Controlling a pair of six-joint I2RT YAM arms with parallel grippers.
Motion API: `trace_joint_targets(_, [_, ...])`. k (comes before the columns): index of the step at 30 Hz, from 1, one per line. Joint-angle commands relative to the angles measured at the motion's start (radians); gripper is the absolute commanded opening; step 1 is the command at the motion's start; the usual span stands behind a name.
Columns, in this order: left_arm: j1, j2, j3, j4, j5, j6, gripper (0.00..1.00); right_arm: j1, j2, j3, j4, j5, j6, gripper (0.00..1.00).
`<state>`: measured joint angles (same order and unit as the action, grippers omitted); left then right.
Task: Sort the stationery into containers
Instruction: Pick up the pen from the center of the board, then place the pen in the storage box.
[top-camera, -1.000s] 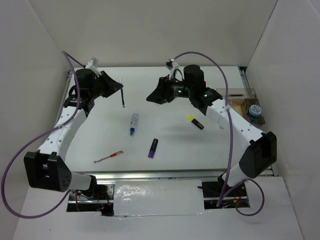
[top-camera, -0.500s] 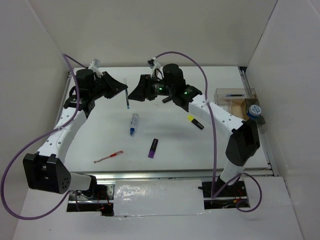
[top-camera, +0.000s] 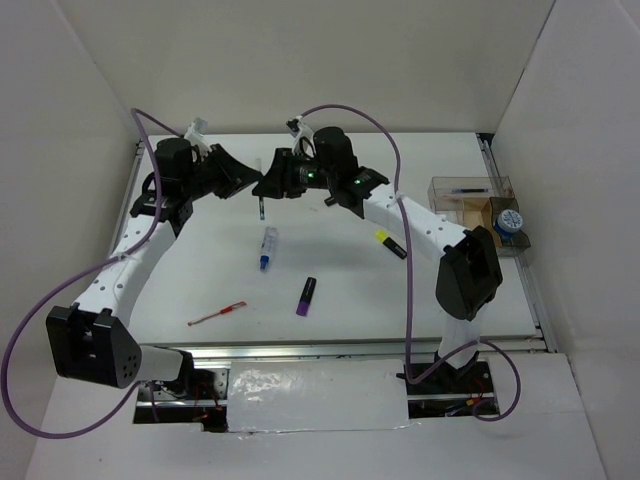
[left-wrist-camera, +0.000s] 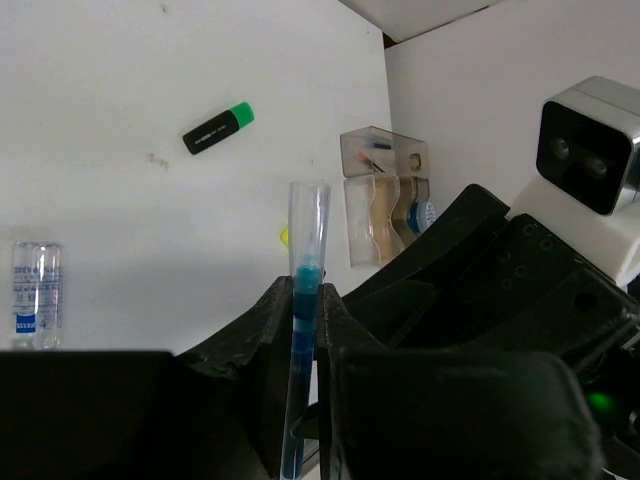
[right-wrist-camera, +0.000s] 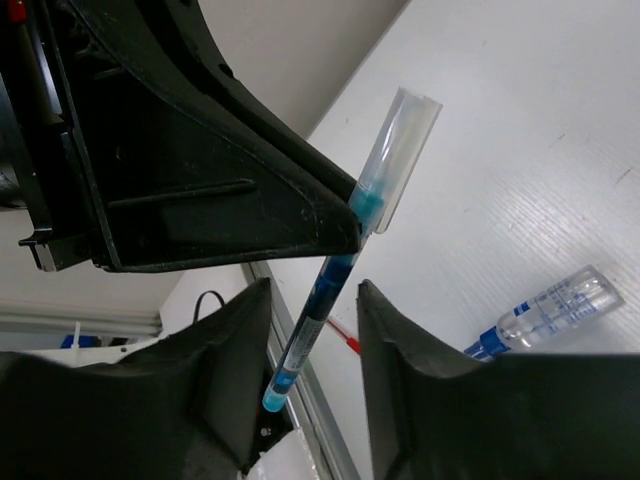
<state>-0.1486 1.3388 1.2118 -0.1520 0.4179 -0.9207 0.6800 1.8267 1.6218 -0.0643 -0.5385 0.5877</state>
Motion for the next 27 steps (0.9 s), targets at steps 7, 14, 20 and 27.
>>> trace_joint_targets(7, [-0.005,-0.016,0.002,0.043,0.019,0.002,0.25,-0.008,-0.013,0.047,0.052,-0.021,-0.046,0.10])
trace_joint_targets(14, [0.056,-0.004,0.092,-0.053,-0.005,0.065,0.99,-0.128,-0.150,-0.026,-0.161,-0.020,-0.316,0.00])
trace_joint_targets(20, [0.110,0.002,0.146,-0.147,-0.005,0.248,0.99,-0.371,-0.276,-0.037,-0.449,0.072,-0.988,0.00])
trace_joint_targets(27, [0.093,0.039,0.072,-0.204,0.126,0.568,0.99,-0.638,-0.250,-0.226,-0.313,0.308,-1.889,0.00])
